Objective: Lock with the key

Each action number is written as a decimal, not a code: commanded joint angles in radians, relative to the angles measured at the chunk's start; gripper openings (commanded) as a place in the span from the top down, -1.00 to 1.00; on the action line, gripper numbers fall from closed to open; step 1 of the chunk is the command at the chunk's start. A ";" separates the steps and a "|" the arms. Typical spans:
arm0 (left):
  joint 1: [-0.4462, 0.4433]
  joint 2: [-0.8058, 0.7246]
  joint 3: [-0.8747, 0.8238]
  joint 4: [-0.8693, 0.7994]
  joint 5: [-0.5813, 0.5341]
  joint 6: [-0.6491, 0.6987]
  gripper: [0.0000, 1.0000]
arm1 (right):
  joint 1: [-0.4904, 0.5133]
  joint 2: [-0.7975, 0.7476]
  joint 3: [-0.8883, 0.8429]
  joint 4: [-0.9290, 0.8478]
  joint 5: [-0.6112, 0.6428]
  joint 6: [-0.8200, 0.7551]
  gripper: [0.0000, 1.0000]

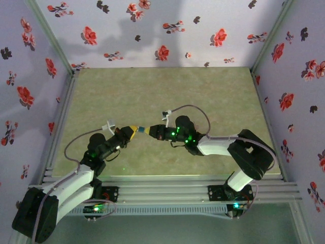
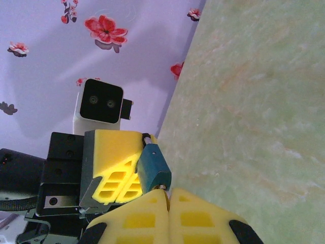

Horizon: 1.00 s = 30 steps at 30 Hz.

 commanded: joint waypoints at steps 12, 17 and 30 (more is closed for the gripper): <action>-0.004 -0.010 -0.012 0.052 -0.043 -0.020 1.00 | -0.002 -0.104 -0.046 -0.007 0.037 -0.045 1.00; -0.004 -0.009 -0.013 0.055 -0.045 -0.021 1.00 | -0.017 -0.126 -0.061 -0.013 0.040 -0.047 1.00; -0.004 -0.010 -0.015 0.072 -0.053 -0.030 1.00 | -0.038 -0.159 -0.092 -0.012 0.040 -0.045 1.00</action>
